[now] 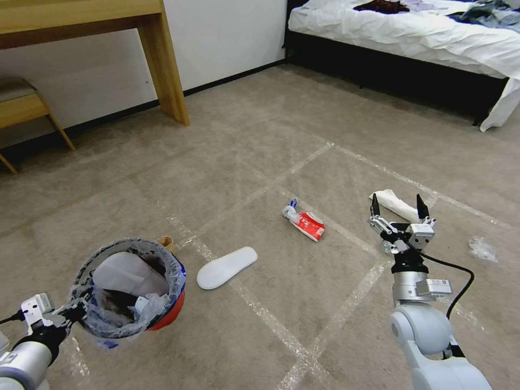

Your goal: Pick up the trash bin and place the garbage on the floor into it.

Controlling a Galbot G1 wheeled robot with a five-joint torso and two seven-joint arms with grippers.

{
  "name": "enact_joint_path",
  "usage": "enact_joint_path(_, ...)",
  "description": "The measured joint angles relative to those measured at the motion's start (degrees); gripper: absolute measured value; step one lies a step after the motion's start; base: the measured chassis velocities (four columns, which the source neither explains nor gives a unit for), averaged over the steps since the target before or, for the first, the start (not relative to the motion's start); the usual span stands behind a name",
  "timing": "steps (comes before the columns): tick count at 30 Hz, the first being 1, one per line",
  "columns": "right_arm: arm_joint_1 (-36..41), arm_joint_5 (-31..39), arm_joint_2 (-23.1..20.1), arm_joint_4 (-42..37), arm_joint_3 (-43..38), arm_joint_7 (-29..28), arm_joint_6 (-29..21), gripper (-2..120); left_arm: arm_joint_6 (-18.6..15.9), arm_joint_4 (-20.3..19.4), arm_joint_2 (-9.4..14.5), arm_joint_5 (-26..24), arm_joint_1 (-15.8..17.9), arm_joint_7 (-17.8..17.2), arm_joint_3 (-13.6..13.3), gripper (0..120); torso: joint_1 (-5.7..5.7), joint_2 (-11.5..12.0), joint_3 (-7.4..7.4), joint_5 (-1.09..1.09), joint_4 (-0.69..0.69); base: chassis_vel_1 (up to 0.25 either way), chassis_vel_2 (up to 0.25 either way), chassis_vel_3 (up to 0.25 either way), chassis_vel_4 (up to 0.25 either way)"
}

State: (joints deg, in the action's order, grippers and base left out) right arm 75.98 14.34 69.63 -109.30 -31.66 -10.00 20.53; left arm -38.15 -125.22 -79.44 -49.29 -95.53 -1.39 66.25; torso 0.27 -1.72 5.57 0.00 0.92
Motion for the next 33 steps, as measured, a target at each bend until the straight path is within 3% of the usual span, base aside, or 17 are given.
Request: enact_joint_path(33,0.3,-0.6,0.8,0.5,-0.3,-0.1,0.4,100,0.1,0.9,0.1,0.9,0.1,-0.1,-0.4,1,0.0,0.0,0.0,0.0,0.0,0.05,0.049,0.053,0.046)
